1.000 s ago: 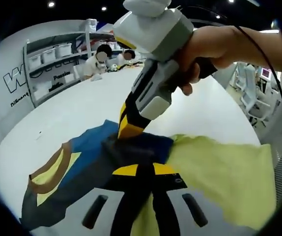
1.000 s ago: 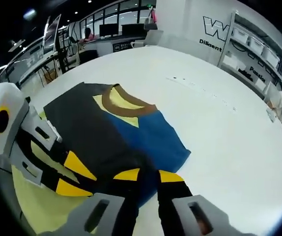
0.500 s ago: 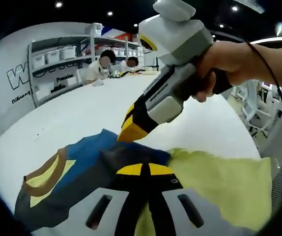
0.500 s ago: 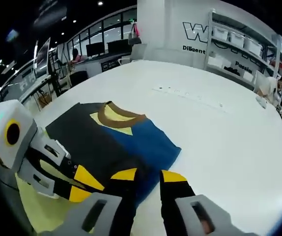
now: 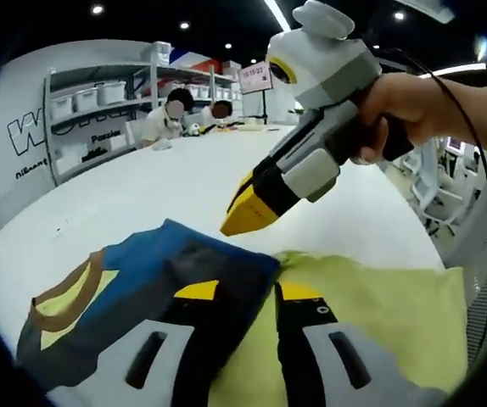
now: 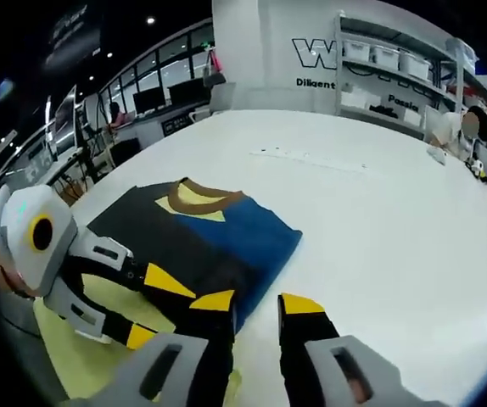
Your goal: Fold the garment on the visible template until the final outline fits inside the template.
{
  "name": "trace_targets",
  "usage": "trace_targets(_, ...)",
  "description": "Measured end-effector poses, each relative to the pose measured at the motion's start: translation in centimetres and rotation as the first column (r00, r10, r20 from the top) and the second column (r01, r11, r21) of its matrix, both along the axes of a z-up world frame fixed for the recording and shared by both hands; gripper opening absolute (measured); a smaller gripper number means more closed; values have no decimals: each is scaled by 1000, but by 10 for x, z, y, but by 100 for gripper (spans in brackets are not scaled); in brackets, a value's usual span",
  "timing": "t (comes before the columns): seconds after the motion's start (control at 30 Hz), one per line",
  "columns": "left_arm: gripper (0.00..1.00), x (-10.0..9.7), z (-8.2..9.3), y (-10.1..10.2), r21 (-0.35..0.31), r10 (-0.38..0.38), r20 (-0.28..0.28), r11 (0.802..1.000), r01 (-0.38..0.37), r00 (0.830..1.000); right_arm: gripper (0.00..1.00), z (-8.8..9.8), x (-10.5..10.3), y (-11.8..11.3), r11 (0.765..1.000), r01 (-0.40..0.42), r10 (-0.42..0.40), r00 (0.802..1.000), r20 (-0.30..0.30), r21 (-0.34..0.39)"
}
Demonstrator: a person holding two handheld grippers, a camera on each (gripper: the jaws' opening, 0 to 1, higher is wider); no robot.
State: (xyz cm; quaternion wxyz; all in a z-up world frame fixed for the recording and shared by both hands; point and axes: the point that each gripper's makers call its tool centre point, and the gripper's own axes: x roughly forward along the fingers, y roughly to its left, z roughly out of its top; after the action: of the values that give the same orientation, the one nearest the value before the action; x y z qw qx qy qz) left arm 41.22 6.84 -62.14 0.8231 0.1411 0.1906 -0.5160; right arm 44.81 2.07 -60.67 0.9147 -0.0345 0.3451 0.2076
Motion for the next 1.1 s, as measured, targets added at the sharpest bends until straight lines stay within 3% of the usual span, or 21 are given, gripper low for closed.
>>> trace_targets(0.03,20,0,2,5,17,-7,37,1000,7,999,15,6,0,-1,1000,11,-11,999,30,12)
trace_targets(0.17,17,-5,10,24,-12,14,14,1000,-14,1000,18,11,-4,-2,999,10,-11,999,46,32)
trace_targets(0.5,21,-4,33,74,-21,123,19,992,-123,992,18,11,-18,16,998,-48,47,998,36,49)
trace_targets(0.6,19,-8,29,86,8,151,-18,988,-151,988,20,11,-21,16,998,-44,42,999,29,40)
trace_targets(0.73,12,-11,31,97,9,181,-7,983,-181,983,22,8,-29,19,997,-68,68,998,11,32)
trace_targets(0.83,0,-15,35,108,-50,258,-80,964,-263,963,21,8,-39,25,994,-108,108,994,11,15)
trace_targets(0.97,0,-23,34,124,-53,287,-128,954,-296,949,21,7,-54,32,987,-163,163,987,7,2)
trace_targets(1.0,0,-26,33,127,-61,303,-159,947,-316,940,21,7,-57,33,985,-170,170,985,3,0)
trace_targets(1.03,2,-28,32,135,-58,356,-217,925,-376,909,21,6,-62,34,982,-188,188,982,-3,-4)
trace_targets(1.07,2,-33,26,142,-26,371,-266,920,-391,890,21,5,-65,35,980,-198,198,980,-6,-4)
trace_targets(1.1,2,-35,29,145,-42,342,-227,932,-360,912,21,5,-69,34,978,-207,207,978,-12,-8)
